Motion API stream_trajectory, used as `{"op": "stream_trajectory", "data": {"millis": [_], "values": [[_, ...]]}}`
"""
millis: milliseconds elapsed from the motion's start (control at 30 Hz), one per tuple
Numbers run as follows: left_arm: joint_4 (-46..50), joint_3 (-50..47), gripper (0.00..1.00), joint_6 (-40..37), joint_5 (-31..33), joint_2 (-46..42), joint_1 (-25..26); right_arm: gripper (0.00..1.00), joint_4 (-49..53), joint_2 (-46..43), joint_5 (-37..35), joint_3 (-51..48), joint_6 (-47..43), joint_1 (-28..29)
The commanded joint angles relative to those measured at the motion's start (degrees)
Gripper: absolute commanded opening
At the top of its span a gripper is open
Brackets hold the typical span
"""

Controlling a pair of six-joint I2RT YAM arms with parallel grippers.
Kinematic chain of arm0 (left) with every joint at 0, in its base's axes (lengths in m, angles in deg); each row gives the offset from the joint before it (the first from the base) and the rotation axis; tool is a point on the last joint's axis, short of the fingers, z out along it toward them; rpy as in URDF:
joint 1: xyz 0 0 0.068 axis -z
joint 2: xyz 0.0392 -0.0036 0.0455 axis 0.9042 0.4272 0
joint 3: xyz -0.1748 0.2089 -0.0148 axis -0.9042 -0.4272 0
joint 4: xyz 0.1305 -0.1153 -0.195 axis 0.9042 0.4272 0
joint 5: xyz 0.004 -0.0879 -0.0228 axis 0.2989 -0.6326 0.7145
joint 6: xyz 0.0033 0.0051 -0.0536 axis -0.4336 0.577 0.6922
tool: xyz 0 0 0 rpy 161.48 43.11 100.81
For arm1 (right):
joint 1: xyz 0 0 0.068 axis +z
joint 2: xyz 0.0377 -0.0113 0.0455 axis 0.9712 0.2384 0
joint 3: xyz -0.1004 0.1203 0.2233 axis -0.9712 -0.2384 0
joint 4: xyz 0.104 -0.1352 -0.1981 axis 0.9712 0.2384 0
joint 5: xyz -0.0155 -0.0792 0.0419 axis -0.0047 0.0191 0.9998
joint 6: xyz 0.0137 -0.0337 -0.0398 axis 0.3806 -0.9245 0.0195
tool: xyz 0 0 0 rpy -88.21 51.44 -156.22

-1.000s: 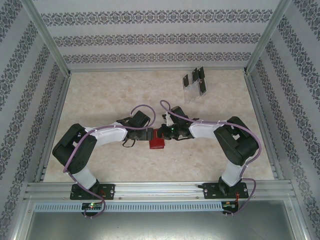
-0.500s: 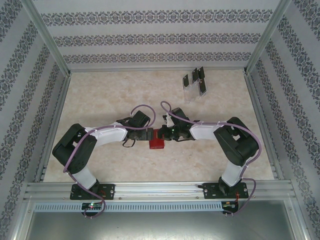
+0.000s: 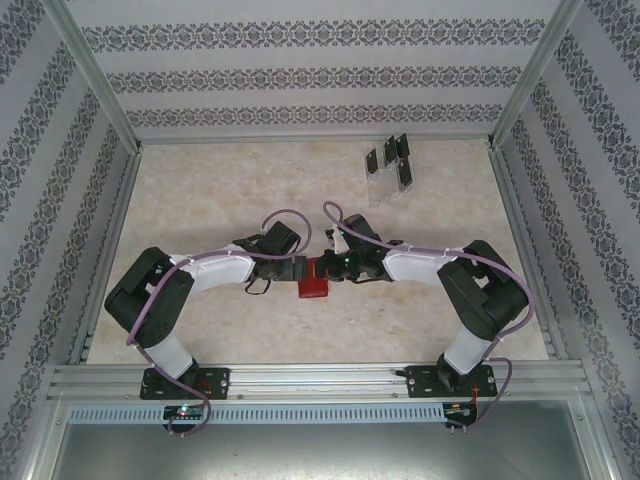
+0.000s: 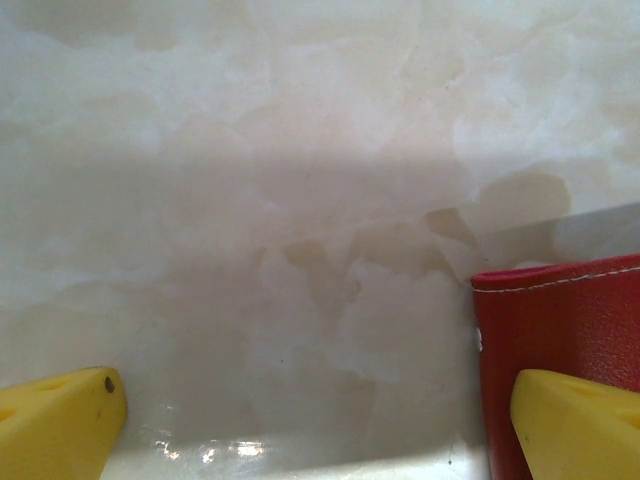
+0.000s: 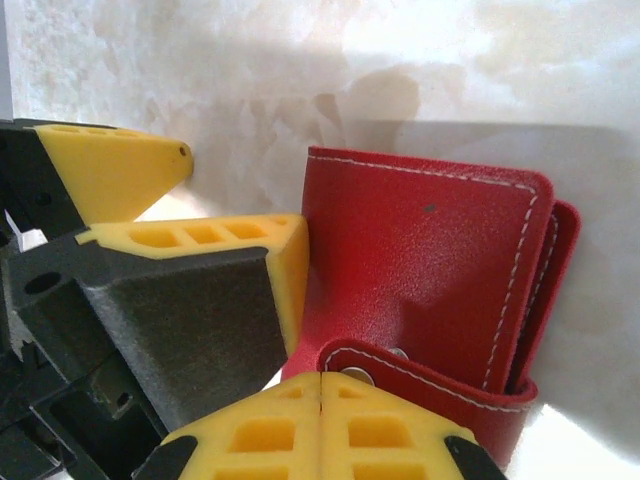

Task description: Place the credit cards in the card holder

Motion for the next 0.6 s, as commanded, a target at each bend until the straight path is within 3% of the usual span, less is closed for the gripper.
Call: {"op": "stream_trajectory", "data": {"millis": [0, 567], "values": [[-0.76, -1.23, 1.00, -0.91, -2.76, 3.24, 0.03, 0.00, 0.66, -0.25, 0.68, 0.61, 0.30, 0.73], [-0.69, -1.24, 1.00, -0.94, -2.77, 3.15, 0.03, 0.00, -1.60, 4.46, -0.12, -0.63, 0.18, -0.15]]}}
